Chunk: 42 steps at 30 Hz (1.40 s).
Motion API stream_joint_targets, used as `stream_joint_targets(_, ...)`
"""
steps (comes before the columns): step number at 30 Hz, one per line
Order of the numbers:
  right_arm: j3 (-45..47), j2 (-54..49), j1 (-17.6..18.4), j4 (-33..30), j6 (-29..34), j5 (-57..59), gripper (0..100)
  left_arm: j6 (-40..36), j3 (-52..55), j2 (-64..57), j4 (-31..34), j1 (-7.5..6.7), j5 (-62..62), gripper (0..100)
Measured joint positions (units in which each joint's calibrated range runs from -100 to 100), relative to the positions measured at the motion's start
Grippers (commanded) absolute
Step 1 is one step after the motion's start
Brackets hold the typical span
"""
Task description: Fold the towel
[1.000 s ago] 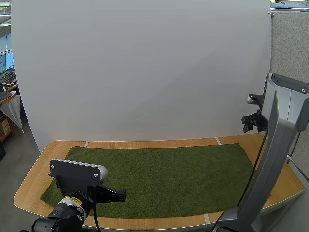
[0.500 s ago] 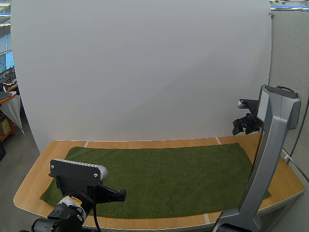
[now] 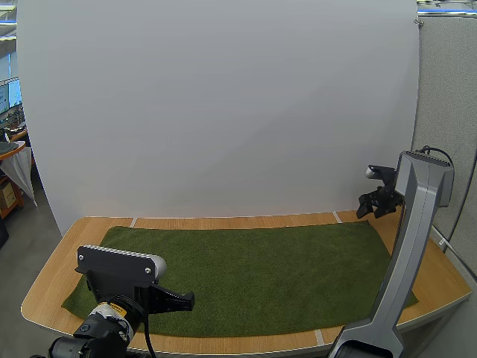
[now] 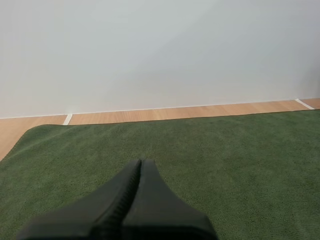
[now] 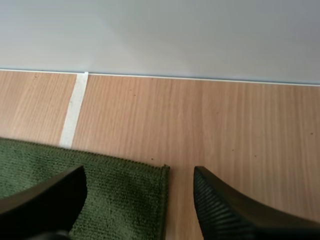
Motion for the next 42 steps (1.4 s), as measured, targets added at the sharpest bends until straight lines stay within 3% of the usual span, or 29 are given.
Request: stream_joint_targets(42,-0.30,1.65,0.00,2.39,0.87,0.88,100,0.00,0.00,0.00,0.00,0.00,0.00,0)
